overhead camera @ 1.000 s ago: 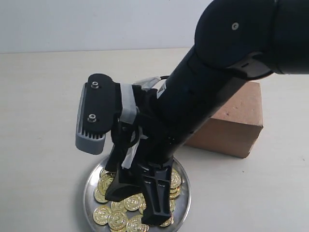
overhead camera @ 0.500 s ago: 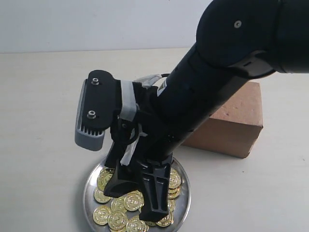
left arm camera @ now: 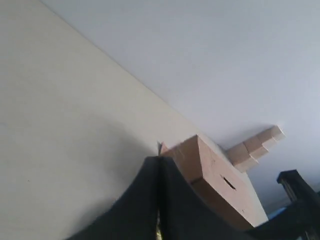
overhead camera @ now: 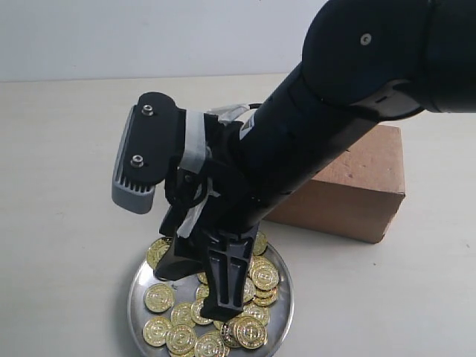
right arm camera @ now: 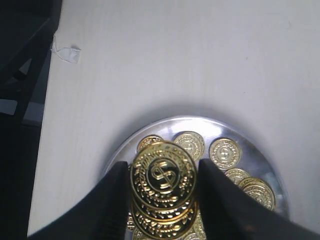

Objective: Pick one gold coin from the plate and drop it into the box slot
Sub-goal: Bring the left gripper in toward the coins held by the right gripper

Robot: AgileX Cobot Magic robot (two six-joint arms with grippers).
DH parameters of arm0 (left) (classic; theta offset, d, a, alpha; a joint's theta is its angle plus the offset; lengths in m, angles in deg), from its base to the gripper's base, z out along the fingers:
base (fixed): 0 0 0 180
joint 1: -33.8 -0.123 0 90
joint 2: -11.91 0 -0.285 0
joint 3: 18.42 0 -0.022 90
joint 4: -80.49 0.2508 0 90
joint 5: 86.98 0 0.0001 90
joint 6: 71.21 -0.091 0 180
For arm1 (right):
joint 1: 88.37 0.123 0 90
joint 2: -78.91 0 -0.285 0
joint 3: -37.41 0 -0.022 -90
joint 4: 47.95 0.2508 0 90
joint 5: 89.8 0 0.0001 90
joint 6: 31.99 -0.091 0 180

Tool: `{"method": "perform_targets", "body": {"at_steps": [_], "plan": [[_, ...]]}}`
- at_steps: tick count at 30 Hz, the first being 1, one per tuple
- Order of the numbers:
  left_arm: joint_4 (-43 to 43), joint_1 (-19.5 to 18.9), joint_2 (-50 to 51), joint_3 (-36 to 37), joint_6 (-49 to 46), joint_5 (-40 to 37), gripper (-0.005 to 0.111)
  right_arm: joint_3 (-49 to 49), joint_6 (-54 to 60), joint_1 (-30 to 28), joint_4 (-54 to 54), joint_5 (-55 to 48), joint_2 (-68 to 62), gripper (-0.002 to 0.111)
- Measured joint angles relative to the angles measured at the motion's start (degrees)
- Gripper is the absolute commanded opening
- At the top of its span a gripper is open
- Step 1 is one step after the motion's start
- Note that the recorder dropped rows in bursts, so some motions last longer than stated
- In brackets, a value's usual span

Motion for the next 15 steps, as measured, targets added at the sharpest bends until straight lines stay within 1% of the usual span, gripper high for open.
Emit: {"method": "perform_targets", "body": {"at_steps": [1, 4, 6, 8, 10, 12, 13, 15], "plan": [[-1.76, 0.00, 0.74, 0.00, -0.70, -1.30, 0.000, 0.00, 0.00, 0.00, 0.00, 0.00, 0.00, 0.024], [-10.91, 0.00, 4.27, 0.00, -5.20, -5.71, 0.000, 0.00, -0.09, 0.00, 0.00, 0.05, 0.00, 0.024], [-19.36, 0.00, 8.20, 0.00, -10.72, -10.30, 0.003, 0.00, -0.09, 0.00, 0.00, 0.05, 0.00, 0.024], [-23.98, 0.00, 13.34, 0.00, -14.75, -15.39, 0.016, 0.00, -0.09, 0.00, 0.00, 0.16, 0.00, 0.024], [-25.24, 0.00, 19.31, -1.54, -16.94, -19.34, 0.036, 0.00, -0.09, 0.00, 0.00, 0.15, 0.00, 0.024], [-25.60, 0.00, 24.16, -3.07, -18.94, -21.14, 0.052, 0.00, 0.04, 0.00, 0.00, 0.19, 0.00, 0.024], [-25.62, 0.00, 27.77, -4.18, -19.98, -21.70, 0.054, 0.00, 0.42, 0.00, 0.00, 0.19, 0.00, 0.024], [-25.72, 0.00, 32.49, -6.17, -21.80, -22.22, 0.051, 0.00, 0.83, 0.00, -0.62, 0.33, 0.00, 0.024]]}}
